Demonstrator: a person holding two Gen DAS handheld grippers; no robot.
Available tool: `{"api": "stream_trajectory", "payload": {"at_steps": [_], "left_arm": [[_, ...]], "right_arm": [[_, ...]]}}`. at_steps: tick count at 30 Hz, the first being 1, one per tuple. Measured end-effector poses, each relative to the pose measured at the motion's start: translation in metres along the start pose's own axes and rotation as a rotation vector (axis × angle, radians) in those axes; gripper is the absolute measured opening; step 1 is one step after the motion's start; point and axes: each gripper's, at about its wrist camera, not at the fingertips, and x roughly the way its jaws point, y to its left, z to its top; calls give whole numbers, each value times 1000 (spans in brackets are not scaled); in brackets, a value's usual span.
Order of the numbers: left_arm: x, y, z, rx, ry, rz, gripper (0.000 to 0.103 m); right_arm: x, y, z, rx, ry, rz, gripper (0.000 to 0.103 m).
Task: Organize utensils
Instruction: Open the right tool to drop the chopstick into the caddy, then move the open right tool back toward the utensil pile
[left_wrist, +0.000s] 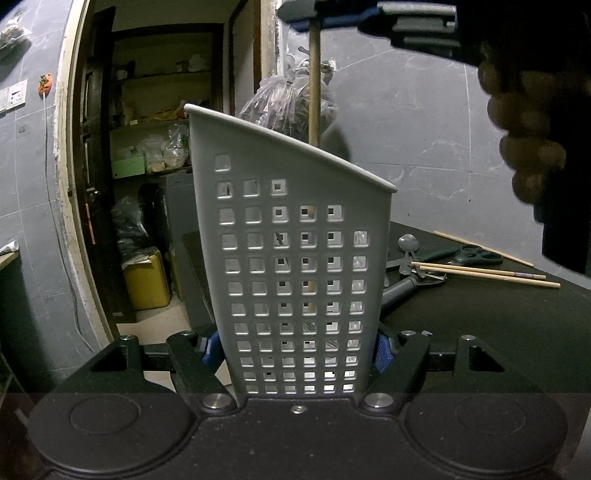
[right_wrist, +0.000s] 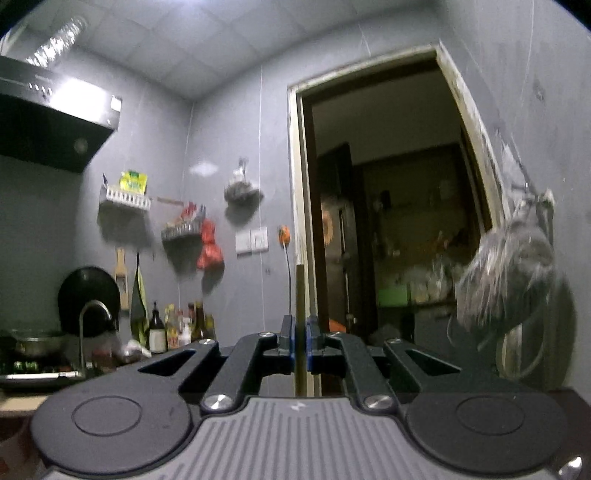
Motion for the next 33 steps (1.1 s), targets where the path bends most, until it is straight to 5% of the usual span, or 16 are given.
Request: {"api": "stream_trajectory", "payload": {"at_steps": [6, 10, 13, 22, 27, 33], "left_arm": [[0, -1, 0, 0, 0, 0, 75], [0, -1, 0, 0, 0, 0, 75], [0, -1, 0, 1, 0, -2, 75], [-4, 2, -2, 6, -4, -18, 75], [-5, 3, -2, 6, -4, -23, 75], [-5, 3, -2, 8, -4, -23, 75]], "right_arm": [[5, -3, -13, 4, 65, -1, 8], [3, -8, -17, 15, 84, -9, 56], [-3, -11, -16, 9, 77, -12, 59], [-55, -37, -1, -83, 51, -186, 100], [-84, -57, -6, -136, 126, -302, 103], [-99, -72, -30, -190, 355, -368, 103]]}}
